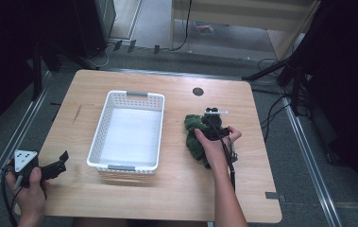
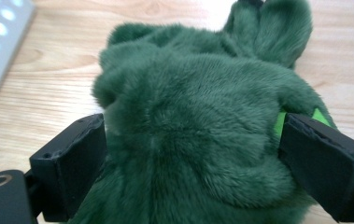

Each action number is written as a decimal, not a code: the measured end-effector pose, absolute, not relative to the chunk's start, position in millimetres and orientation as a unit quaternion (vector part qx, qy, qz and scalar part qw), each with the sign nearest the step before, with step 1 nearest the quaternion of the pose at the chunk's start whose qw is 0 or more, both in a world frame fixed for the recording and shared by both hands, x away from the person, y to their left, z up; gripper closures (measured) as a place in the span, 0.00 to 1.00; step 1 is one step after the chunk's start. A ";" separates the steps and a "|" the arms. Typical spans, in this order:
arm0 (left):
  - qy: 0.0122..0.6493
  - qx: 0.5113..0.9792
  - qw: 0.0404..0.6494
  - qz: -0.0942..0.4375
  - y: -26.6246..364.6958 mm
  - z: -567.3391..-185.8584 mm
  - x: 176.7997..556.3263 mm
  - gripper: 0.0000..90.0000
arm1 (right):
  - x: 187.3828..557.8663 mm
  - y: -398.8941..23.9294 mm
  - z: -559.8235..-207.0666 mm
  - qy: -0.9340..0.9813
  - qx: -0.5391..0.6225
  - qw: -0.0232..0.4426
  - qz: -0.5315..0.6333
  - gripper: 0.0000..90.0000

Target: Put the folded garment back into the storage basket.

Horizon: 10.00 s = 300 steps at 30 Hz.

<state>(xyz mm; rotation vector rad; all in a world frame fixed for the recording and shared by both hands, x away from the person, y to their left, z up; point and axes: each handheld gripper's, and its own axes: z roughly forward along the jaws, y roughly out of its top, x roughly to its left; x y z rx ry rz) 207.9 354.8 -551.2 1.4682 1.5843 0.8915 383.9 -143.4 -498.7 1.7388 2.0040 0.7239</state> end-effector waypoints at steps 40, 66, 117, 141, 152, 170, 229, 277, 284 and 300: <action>0.633 0.572 0.391 0.346 356.3 -551.3 208.5 0.01 | 388.1 -137.5 -530.2 0.714 0.617 0.218 0.249 0.54; 0.630 0.569 0.389 0.358 354.5 -551.0 207.9 0.01 | 360.7 -139.2 -490.8 0.650 0.594 0.313 0.356 0.77; 0.632 0.574 0.389 0.345 354.5 -551.5 211.3 0.01 | 345.1 -17.5 -386.9 0.673 0.566 0.264 0.396 0.75; 0.634 0.572 0.390 0.344 355.2 -551.6 211.9 0.01 | 348.4 42.0 -391.5 0.699 0.548 0.232 0.397 0.75; 0.635 0.574 0.386 0.345 354.5 -551.2 211.8 0.01 | 347.2 59.0 -400.5 0.707 0.541 0.221 0.399 0.74; 0.634 0.576 0.385 0.344 354.6 -551.2 211.8 0.01 | 354.0 75.5 -449.1 0.715 0.553 0.196 0.380 0.72; 0.634 0.576 0.386 0.344 354.6 -551.3 211.9 0.01 | 346.6 50.0 -437.3 0.707 0.548 0.177 0.410 0.00; 0.631 0.580 0.382 0.346 354.0 -551.1 211.7 0.01 | 315.3 -123.8 -451.2 0.667 0.570 0.263 0.401 0.00; 0.630 0.582 0.381 0.346 353.7 -551.0 211.6 0.01 | 307.8 -145.9 -465.6 0.661 0.583 0.264 0.393 0.00; 0.629 0.581 0.382 0.348 352.9 -551.3 211.7 0.01 | 296.2 -194.9 -490.9 0.645 0.606 0.269 0.380 0.00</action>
